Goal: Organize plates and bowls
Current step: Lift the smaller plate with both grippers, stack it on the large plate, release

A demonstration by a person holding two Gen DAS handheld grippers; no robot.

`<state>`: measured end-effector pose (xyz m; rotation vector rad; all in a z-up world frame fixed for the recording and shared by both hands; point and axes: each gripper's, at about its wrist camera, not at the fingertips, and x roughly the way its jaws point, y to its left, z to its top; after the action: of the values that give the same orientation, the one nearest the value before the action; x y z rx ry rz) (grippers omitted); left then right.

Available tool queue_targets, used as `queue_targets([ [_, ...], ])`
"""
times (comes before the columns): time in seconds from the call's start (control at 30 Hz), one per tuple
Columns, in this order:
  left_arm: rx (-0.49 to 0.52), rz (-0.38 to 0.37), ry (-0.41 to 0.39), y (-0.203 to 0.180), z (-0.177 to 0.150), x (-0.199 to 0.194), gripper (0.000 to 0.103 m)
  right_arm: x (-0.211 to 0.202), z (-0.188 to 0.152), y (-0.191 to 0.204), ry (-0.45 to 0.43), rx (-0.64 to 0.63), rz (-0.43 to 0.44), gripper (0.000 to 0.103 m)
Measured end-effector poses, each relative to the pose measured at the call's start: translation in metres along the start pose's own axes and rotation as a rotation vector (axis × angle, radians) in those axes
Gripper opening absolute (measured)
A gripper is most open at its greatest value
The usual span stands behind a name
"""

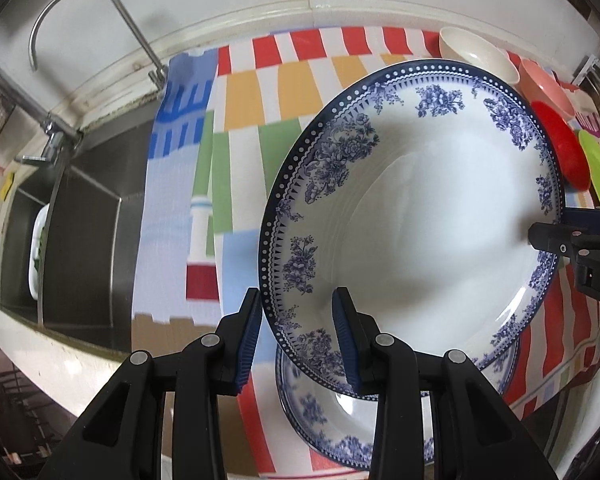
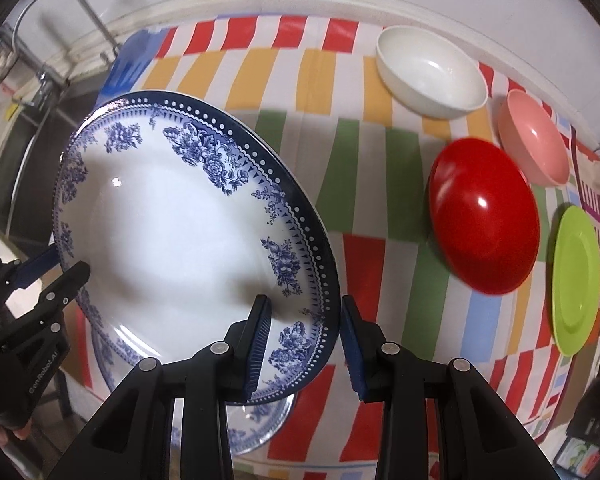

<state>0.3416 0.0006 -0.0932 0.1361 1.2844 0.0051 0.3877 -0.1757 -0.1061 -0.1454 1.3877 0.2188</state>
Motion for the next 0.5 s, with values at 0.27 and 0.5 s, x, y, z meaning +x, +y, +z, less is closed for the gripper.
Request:
queue_targets([
  [0.27, -0.011, 0.027, 0.025, -0.004, -0.027, 0.002, 0.036, 0.009, -0.022, 0.009, 0.040, -0.053, 0.010, 0.036],
  [0.5, -0.034, 0.026, 0.063, -0.002, -0.047, 0.016, 0.038, 0.024, -0.038, 0.018, 0.068, -0.075, 0.028, 0.037],
])
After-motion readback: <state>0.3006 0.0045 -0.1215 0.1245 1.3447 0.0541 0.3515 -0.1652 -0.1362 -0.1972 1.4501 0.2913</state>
